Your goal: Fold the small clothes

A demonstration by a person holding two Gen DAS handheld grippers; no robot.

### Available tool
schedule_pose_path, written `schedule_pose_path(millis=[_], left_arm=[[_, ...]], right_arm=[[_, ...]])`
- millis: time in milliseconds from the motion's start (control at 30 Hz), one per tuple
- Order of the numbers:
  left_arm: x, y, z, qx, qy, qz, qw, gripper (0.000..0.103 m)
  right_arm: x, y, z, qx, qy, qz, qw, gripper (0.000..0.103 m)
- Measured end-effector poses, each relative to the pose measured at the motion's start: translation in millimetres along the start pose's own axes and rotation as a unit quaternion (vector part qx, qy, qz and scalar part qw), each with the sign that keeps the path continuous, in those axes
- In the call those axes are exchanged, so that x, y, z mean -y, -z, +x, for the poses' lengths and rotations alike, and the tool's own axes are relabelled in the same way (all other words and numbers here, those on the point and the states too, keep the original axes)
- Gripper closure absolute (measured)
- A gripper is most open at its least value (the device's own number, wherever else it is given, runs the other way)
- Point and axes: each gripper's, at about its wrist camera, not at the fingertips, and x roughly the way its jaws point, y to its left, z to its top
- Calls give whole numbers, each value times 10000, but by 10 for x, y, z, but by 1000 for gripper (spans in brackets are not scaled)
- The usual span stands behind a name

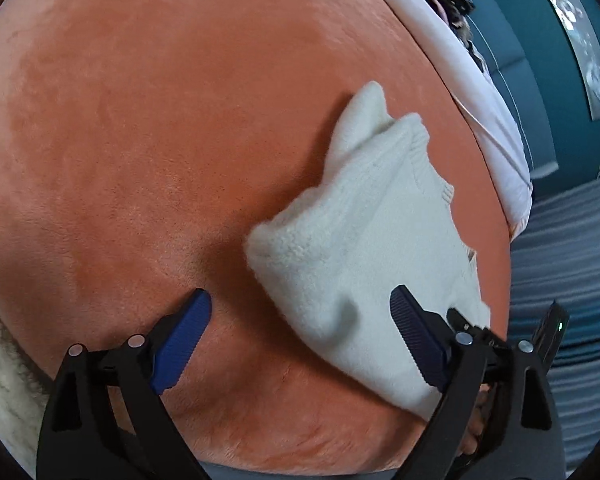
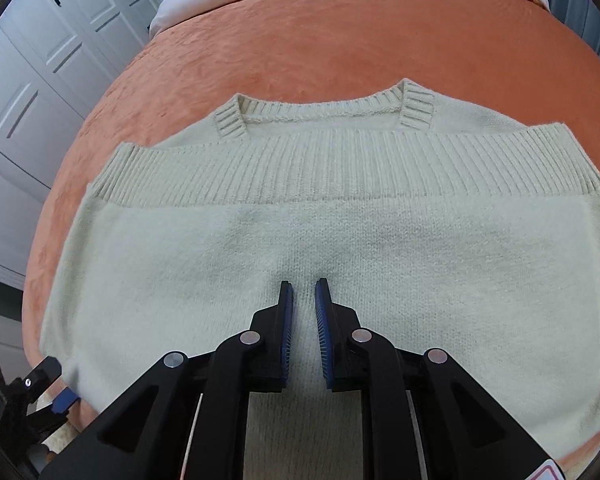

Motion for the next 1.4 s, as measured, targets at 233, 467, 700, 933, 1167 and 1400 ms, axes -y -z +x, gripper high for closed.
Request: schedule_pose_path(millis=[233,467,700,933,1167,1400], left_arm=[[382,-104,115,-121,176,138,9997,88],[1687,261,-542,680,804,1938,9754,93],[2856,1191,-455,397,1388,3810,9132,93],[2746,2011,706,-892,469,4421,8913,85],[2206,1961,200,-232,254,4452,8947,14],[1826,1788,496,-30,-775,4416,8939,14]], right_arm=[[72,17,4,31,-186,53,9998,89],[223,37,-198,159,-596,236,9978,85],[1090,554,-970,738,-1107,997,9861,76],[1985,1087,-1282,812,-803,1785,9773,68],[1905,988,-1390,916,-1753,1797,9636,31],[1429,666,-924,175,-1756,1684,9698,30]])
